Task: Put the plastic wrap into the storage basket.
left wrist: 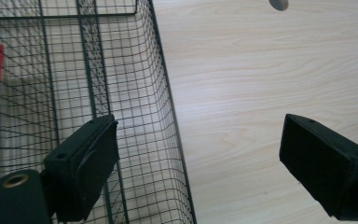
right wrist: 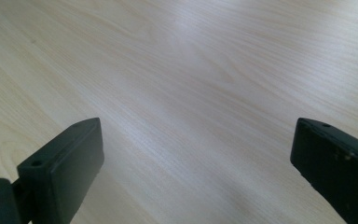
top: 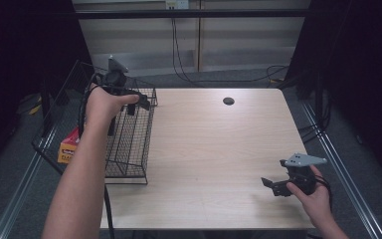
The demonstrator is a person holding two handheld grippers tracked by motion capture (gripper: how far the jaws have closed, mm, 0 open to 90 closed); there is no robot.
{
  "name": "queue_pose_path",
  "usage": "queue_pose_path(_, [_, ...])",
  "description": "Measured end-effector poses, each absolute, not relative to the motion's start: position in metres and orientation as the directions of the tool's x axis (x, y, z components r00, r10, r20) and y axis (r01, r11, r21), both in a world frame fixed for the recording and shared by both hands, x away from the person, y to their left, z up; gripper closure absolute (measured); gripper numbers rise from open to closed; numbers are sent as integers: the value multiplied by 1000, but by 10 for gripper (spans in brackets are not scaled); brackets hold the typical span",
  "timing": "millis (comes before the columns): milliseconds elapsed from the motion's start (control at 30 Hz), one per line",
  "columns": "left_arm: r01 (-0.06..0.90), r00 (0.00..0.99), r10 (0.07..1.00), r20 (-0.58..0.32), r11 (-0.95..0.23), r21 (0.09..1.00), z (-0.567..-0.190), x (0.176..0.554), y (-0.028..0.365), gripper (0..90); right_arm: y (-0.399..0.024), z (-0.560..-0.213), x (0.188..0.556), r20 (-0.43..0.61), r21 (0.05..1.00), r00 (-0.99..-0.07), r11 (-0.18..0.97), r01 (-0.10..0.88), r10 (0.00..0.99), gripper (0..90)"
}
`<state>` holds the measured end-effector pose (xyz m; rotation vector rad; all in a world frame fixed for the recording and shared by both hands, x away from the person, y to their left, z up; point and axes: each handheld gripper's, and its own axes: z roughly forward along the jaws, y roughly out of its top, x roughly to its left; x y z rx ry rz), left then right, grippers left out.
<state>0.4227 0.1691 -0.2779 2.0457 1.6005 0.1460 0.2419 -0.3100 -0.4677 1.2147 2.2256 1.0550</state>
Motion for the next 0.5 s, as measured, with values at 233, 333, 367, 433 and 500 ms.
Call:
queue_pose_path(233, [867,316,916,-248,-172,468,-283,422,156,113,-309,-468,242,11,768,-552,346,539,834,22])
queue_pose_path(333, [861,332,908,-254,-182,474,-286,421,150,111,-309,-468,242,9,768,-550,346,538,835,22])
queue_pose_path(367, [860,339,906,-253,-189,475,-287,421,148,110,-309,-468,242,7,769,-549,346,538,836,22])
queue_pose_path(433, [854,343,902,-262,-184,487,-289,419,143,110,-309,-468,242,8,769,-548,345,538,836,22])
queue_pose_path(500, [850,346,899,-269,-179,496,-290,418,139,109,-309,-468,242,7,770,-548,345,536,837,22])
